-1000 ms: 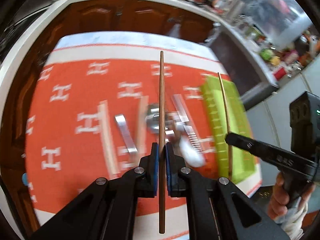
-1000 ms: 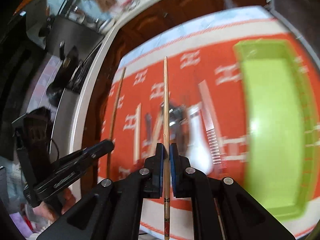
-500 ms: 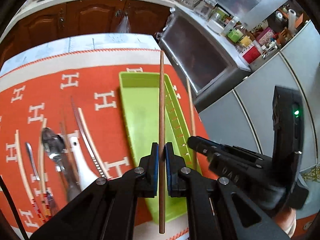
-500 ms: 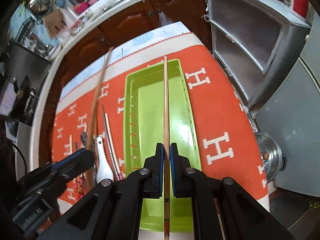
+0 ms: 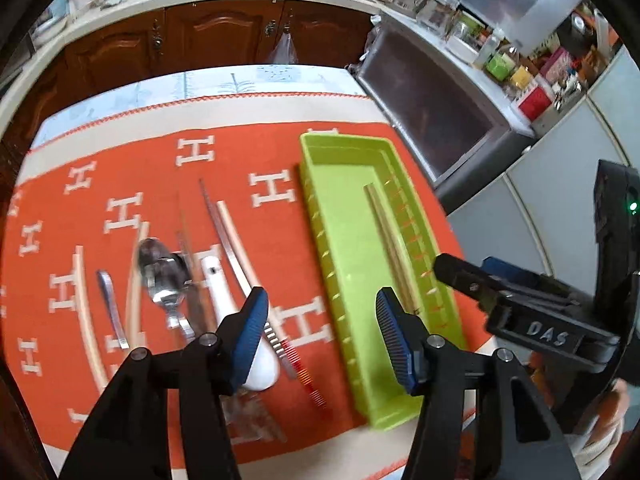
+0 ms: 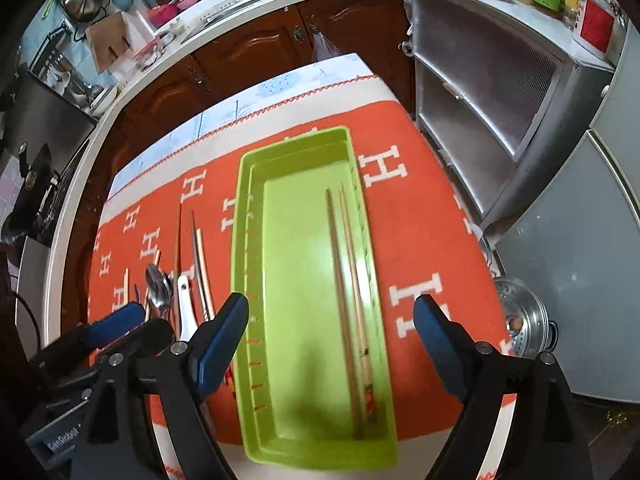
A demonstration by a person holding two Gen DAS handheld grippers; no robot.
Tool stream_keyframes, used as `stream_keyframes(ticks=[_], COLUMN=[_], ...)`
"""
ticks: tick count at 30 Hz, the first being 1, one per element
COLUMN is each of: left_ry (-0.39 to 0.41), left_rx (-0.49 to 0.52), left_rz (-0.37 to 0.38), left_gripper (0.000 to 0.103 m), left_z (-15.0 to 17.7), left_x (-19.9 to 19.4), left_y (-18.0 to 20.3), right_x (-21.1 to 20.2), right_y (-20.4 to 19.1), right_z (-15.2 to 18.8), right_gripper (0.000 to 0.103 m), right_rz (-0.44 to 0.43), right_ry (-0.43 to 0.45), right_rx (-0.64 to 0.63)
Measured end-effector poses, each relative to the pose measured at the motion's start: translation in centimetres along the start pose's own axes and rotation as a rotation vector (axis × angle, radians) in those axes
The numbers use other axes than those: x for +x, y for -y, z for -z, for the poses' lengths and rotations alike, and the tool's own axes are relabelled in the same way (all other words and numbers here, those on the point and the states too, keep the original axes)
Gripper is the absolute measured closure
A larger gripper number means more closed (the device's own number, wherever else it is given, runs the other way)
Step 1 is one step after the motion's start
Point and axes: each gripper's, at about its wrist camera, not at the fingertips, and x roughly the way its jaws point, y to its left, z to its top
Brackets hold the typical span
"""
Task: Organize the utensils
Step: 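Move both open tools back over the remaining utensils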
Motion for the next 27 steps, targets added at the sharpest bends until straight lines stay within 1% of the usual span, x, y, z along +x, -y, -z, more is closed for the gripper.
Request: stream_keyframes(ticks=[2, 3, 4, 5, 7, 8, 10, 11, 13, 14, 15, 16, 18, 19, 20, 21, 22, 23, 24, 25, 27], left_ry=[0.003, 0.009, 0.024, 0.038, 0.06, 0.068, 0.084, 0.095, 0.119, 0.13, 0.143, 0.153, 0.171, 0.176, 0.178, 0.176, 0.172, 0.16, 0.149, 0.133, 0.104], left_rx=[0.031, 0.038, 0.043, 0.042, 0.034, 0.024, 0.007, 0.002, -0.015, -0.023, -0.034, -0.046, -0.075, -0.089, -0.105, -0.121, -0.134, -0.15, -0.165, -0.189, -0.221], left_rz=[-0.045, -0.06, -0.082, -0.092, -0.112, -0.12, -0.133, -0.146, -0.178, -0.188, -0.2, -0.21, -0.224, -0.225, -0.227, -0.227, -0.223, -0.22, -0.215, -0.198, -0.157], left_gripper=[0.044, 0.038, 0.034, 0.032, 0.025, 0.024, 0.022, 0.021, 0.018, 0.017, 0.017, 0.017, 0.017, 0.017, 0.017, 0.017, 0.017, 0.017, 0.019, 0.024, 0.032], left_z=[0.5, 0.6, 1.0, 1.2, 1.5, 1.6, 1.7, 1.7, 1.8, 1.9, 2.0, 2.1, 2.4, 2.6, 2.9, 3.2, 3.6, 4.1, 4.5, 5.0, 6.1], left_x=[-0.9, -1.4, -2.1, -2.7, -4.1, -4.8, -6.2, -7.0, -8.6, -9.2, -10.0, -10.5, -11.5, -11.7, -11.9, -11.8, -11.7, -11.3, -11.1, -10.5, -9.4], left_y=[-0.2, -0.6, -1.0, -1.4, -2.7, -3.6, -5.3, -6.2, -8.1, -8.9, -9.9, -10.8, -12.8, -13.8, -14.8, -15.8, -16.6, -17.7, -18.3, -19.2, -20.2], right_x=[-0.8, -0.7, -1.3, -1.6, -3.2, -3.8, -5.0, -5.5, -6.2, -6.9, -7.5, -7.8, -8.2, -8.2, -7.9, -7.6, -7.3, -6.5, -5.9, -5.0, -3.5], right_y=[-0.4, -0.9, -1.3, -1.6, -2.5, -3.3, -4.6, -5.7, -8.0, -9.6, -10.7, -11.6, -14.1, -14.9, -16.2, -17.1, -18.0, -19.2, -20.2, -21.1, -22.8], right_z=[0.6, 1.0, 1.4, 1.8, 2.9, 3.3, 3.9, 3.9, 3.9, 4.2, 4.2, 4.2, 4.5, 4.6, 4.7, 4.8, 4.8, 5.1, 5.3, 5.6, 6.3], right_gripper=[0.017, 0.017, 0.017, 0.017, 0.017, 0.017, 0.017, 0.017, 0.017, 0.017, 0.016, 0.015, 0.015, 0.015, 0.015, 0.017, 0.023, 0.026, 0.032, 0.036, 0.039], right_rz=[-0.004, 0.0, 0.01, 0.013, 0.009, 0.012, 0.013, 0.004, 0.027, 0.053, 0.057, 0.052, 0.001, -0.009, -0.041, -0.062, -0.072, -0.095, -0.101, -0.106, -0.133], right_ry=[0.016, 0.026, 0.045, 0.059, 0.079, 0.098, 0.108, 0.096, 0.092, 0.108, 0.122, 0.126, 0.117, 0.111, 0.095, 0.077, 0.063, 0.039, 0.02, 0.001, -0.032], right_rx=[0.004, 0.005, 0.009, 0.007, -0.009, -0.024, -0.038, -0.067, -0.147, -0.198, -0.227, -0.246, -0.305, -0.316, -0.326, -0.332, -0.336, -0.345, -0.352, -0.357, -0.369])
